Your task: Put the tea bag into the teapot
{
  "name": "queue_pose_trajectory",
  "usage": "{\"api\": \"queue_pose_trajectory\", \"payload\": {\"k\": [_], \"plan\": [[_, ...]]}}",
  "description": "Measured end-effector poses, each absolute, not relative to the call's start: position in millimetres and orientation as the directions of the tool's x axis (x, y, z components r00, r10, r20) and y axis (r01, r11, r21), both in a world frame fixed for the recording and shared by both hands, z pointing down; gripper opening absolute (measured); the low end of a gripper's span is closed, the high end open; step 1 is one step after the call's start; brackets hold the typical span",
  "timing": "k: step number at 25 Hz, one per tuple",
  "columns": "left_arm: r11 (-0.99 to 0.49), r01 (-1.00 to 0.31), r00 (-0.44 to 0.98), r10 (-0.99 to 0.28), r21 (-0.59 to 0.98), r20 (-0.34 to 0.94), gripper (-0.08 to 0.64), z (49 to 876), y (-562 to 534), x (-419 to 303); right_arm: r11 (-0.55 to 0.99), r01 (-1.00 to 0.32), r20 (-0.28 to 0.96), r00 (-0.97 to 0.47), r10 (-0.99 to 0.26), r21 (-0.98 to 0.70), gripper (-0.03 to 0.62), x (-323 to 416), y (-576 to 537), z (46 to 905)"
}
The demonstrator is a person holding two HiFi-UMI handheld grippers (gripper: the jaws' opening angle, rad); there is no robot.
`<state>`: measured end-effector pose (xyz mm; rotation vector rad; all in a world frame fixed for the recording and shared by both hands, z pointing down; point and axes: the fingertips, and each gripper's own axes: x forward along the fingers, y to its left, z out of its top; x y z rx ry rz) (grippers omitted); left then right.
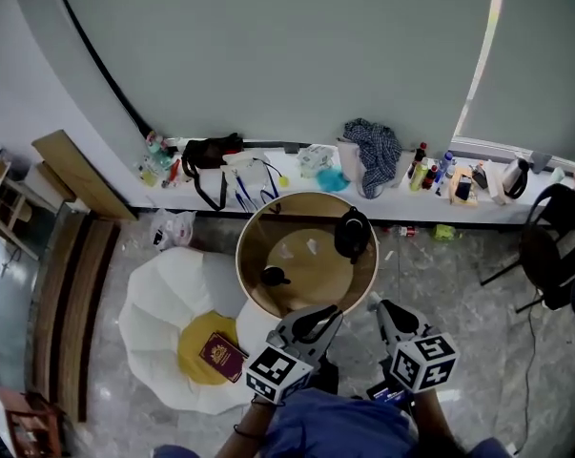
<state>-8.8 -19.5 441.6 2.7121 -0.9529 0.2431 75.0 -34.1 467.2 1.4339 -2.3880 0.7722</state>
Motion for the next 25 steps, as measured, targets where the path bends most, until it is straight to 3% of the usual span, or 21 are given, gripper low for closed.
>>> {"api": "queue_pose_trajectory", "payload": {"k": [13, 25], "plan": [[-0.782, -0.576, 0.816, -0.534, 0.238, 0.221, 0.037, 453, -98, -51, 0.283, -0.922, 0.517, -0.382, -0.766, -0.263, 0.017, 49, -100, 474], [-0.803, -0.543, 0.839, -0.504, 0.246, 0.207, 0.037, 453, -133, -48, 0.276, -0.942, 0.534, -0.335, -0.776, -0.19, 0.017, 66, -153, 463]]}}
